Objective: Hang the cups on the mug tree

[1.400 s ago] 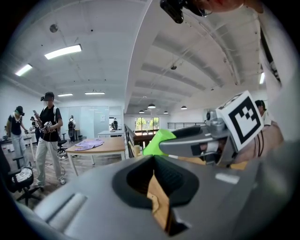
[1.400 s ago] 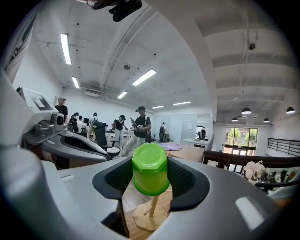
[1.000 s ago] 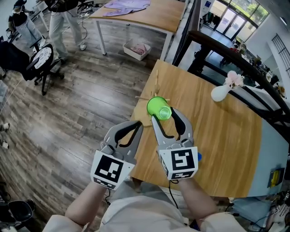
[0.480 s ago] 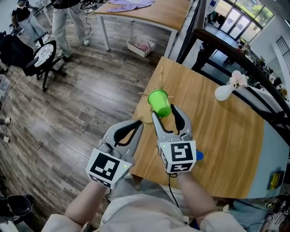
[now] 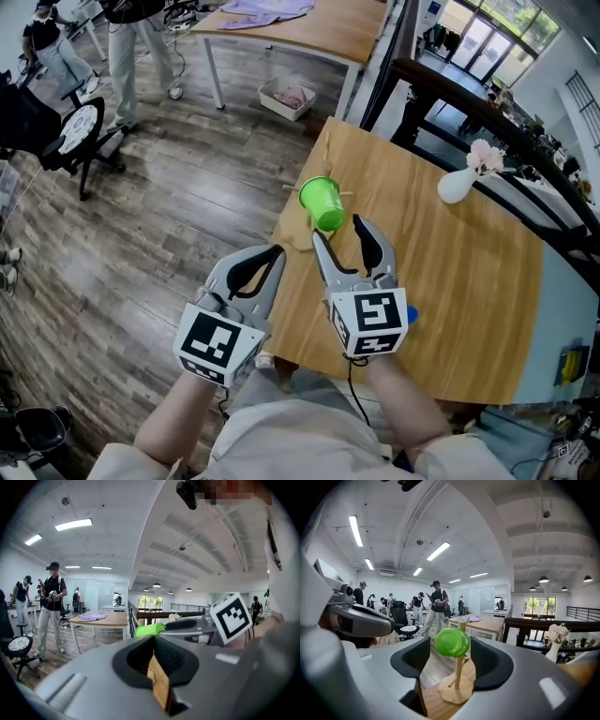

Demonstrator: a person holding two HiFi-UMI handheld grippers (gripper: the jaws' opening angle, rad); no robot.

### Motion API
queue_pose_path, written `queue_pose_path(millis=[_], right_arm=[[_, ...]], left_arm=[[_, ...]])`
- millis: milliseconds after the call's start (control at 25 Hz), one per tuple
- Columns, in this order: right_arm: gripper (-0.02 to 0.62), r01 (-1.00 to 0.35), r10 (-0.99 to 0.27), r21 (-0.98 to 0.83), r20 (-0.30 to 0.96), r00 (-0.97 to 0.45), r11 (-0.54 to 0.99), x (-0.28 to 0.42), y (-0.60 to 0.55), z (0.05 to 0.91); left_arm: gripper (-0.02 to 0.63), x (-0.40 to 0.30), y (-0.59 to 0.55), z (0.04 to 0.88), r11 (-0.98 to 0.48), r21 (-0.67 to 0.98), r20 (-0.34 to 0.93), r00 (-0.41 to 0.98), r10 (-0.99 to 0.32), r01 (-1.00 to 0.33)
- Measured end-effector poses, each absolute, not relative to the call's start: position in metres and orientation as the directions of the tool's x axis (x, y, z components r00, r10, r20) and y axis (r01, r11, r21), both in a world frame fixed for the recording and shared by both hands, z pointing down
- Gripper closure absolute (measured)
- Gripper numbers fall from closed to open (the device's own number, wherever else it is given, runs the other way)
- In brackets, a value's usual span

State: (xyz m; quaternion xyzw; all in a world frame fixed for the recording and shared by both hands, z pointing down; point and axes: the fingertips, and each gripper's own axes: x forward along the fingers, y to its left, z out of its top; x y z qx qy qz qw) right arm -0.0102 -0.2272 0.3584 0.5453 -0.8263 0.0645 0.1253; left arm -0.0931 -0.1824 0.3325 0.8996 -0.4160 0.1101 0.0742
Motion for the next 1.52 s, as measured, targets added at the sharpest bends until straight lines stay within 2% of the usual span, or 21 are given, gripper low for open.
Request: queue_pose_path(millis=[200, 400, 800, 1000, 1520], right_arm=[[0.325, -0.917, -0.893, 0.024, 0.241, -0.381, 0.398, -0.004, -0.206, 0.335], [0.357, -0.912, -0.896, 0.021, 0.2, -0.397, 0.409, 0.0, -0.189, 0.311], [0.499, -0.897, -0.894, 0.039, 0.114, -0.433, 0.439, 0.003, -0.131, 0.266], [0.524, -0.884, -0.881, -0.002, 0.079, -0.466, 0.467, 0.005, -0.103, 0.24], [0.595, -0.854, -0.853, 0.006, 0.054, -0.519, 0.52, 0.0, -0.053, 0.227]], left_arm=[[0.604, -0.092, -0.17, 0.314, -0.646, 0.016, 0.232, 0.631, -0.74, -0.764], [0.604, -0.092, -0.163, 0.293, -0.644, -0.009, 0.206, 0.629, -0.75, -0.765], [0.604, -0.1, -0.125, 0.261, -0.639, -0.018, 0.148, 0.63, -0.762, -0.769], [0.604, -0.096, -0.105, 0.237, -0.652, -0.036, 0.113, 0.645, -0.756, -0.757], [0.604, -0.088, -0.071, 0.244, -0.683, -0.037, 0.147, 0.672, -0.725, -0.729]])
